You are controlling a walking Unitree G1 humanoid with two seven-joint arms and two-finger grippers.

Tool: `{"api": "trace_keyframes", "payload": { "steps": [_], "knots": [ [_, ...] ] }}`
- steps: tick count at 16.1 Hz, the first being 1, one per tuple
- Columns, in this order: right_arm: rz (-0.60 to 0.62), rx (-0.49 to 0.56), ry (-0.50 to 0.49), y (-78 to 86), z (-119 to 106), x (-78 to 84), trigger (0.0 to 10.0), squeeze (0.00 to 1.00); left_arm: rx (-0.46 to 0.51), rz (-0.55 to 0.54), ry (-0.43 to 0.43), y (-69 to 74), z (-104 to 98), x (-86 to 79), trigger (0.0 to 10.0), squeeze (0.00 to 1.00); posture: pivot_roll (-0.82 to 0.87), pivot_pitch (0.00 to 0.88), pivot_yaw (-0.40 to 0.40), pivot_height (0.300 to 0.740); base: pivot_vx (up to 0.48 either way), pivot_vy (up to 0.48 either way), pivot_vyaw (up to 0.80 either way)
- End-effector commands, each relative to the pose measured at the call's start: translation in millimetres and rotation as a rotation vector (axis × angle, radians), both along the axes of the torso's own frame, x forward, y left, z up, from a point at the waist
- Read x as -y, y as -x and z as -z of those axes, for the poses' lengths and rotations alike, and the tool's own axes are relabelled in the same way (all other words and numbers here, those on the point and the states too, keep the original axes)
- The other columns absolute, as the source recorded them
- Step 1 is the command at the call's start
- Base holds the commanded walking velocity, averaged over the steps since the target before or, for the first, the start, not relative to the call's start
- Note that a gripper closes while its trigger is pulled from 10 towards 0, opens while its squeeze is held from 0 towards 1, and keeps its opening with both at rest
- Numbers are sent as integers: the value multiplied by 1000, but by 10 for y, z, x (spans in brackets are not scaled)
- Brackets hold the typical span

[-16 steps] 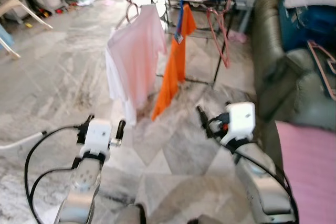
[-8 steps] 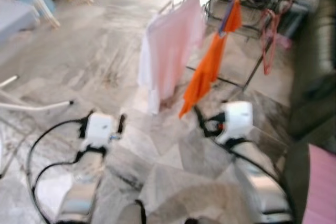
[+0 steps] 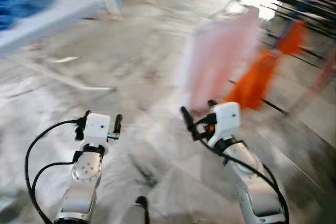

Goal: Hang hanger

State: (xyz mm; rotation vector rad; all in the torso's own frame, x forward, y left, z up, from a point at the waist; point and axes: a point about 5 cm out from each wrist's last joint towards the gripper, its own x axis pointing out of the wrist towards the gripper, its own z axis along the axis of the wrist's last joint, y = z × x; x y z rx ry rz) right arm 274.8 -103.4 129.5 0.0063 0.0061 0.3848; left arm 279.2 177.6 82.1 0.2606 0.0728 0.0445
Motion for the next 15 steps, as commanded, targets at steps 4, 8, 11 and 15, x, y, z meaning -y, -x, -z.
{"api": "trace_keyframes", "payload": {
  "steps": [4,8,11,15],
  "knots": [
    [-1,10,4,26,-30,40,10000,0,-21,4,26,24,67,45,10000,0,-38,204,-21,740,0,0,800],
    [-1,10,4,26,-30,40,10000,0,-21,4,26,24,67,45,10000,0,-38,204,-21,740,0,0,800],
    [-1,10,4,26,-30,40,10000,0,-21,4,26,24,67,45,10000,0,-38,204,-21,740,0,0,800],
    [-1,10,4,26,-30,40,10000,0,-21,4,26,24,67,45,10000,0,-38,204,-21,740,0,0,800]
  ]
}}
